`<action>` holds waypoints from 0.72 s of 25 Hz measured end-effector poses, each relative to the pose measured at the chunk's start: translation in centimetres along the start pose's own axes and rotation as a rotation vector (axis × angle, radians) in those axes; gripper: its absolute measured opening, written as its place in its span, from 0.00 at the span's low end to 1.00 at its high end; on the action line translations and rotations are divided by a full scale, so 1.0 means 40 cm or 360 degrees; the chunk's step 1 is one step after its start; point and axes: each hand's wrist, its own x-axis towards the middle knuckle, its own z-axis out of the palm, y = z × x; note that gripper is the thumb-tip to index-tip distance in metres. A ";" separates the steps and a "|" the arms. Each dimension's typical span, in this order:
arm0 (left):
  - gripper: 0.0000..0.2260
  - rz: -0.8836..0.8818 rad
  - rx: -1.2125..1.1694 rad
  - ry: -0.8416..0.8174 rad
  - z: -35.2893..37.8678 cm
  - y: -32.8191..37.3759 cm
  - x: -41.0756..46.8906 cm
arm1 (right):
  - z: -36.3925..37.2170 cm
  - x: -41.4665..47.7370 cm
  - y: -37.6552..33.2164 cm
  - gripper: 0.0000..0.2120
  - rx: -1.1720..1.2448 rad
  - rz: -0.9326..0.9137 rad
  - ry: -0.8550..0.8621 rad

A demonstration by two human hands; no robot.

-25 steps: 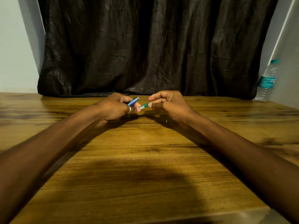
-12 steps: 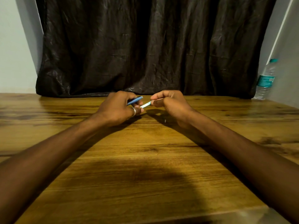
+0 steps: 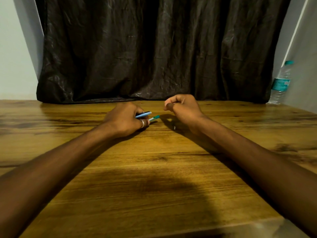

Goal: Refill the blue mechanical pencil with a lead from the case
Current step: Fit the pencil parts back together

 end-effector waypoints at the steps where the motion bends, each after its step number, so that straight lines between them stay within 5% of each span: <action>1: 0.10 0.0006 0.0023 -0.0010 0.002 0.000 0.001 | -0.002 0.001 0.000 0.08 -0.0005 -0.0014 0.0011; 14: 0.09 -0.0043 -0.0015 -0.0057 0.015 -0.004 0.002 | -0.011 0.004 0.005 0.08 -0.0117 -0.0112 -0.0002; 18: 0.11 -0.0068 -0.0062 0.0025 0.011 -0.006 0.007 | -0.036 0.005 0.005 0.07 -0.0427 -0.0289 -0.0117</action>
